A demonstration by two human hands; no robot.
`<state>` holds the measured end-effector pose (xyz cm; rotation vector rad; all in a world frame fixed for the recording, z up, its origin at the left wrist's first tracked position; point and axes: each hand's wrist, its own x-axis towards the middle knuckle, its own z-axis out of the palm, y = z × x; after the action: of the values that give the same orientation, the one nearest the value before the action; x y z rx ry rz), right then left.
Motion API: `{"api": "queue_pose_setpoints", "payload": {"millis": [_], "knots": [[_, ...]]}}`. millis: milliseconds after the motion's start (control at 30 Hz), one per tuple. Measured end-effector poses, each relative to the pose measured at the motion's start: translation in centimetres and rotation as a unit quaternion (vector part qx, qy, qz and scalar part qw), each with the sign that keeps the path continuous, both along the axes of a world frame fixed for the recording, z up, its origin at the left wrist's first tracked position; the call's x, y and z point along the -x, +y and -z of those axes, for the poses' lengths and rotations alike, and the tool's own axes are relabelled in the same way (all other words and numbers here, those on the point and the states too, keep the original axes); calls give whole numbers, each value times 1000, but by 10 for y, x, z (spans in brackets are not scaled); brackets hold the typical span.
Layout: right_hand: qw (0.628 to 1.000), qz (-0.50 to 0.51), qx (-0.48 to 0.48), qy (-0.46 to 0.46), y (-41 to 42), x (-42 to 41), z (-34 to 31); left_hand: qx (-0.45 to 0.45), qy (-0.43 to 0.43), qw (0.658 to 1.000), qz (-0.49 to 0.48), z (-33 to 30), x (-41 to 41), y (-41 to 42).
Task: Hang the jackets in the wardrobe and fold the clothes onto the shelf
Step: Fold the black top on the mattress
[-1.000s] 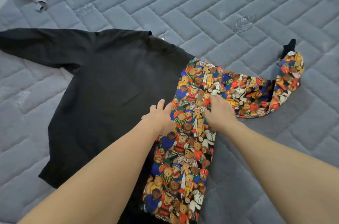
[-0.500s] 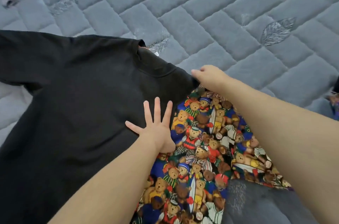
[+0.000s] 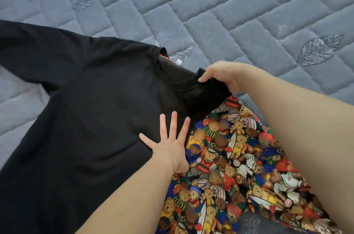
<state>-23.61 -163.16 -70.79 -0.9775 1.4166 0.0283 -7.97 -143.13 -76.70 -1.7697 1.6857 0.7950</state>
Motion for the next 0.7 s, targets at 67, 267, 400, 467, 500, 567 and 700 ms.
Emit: {"api": "queue_pose_setpoints", "payload": {"millis": [67,267,400,467,500,567,700], "knots": [[977,65,201,44,-5,5,5,0,-1,1000,-4,0,0,0],[950,1,297,98,8,-8,35,-6,-1,1000,-6,0,2,-2],[902,-79,368,212,-16,-14,25,-10,6,1000,-12,3,0,-2],[805,-109,527,249,-3,-13,22,-10,9,1000,-12,5,0,-2],[778,-119,563,252,8,-10,24,-8,9,1000,-12,6,0,-2],[805,-93,541,225,29,1,32,-7,7,1000,-13,7,-1,-2],[876,-38,451,167,55,47,40,-1,6,1000,-13,9,-2,-3]]}}
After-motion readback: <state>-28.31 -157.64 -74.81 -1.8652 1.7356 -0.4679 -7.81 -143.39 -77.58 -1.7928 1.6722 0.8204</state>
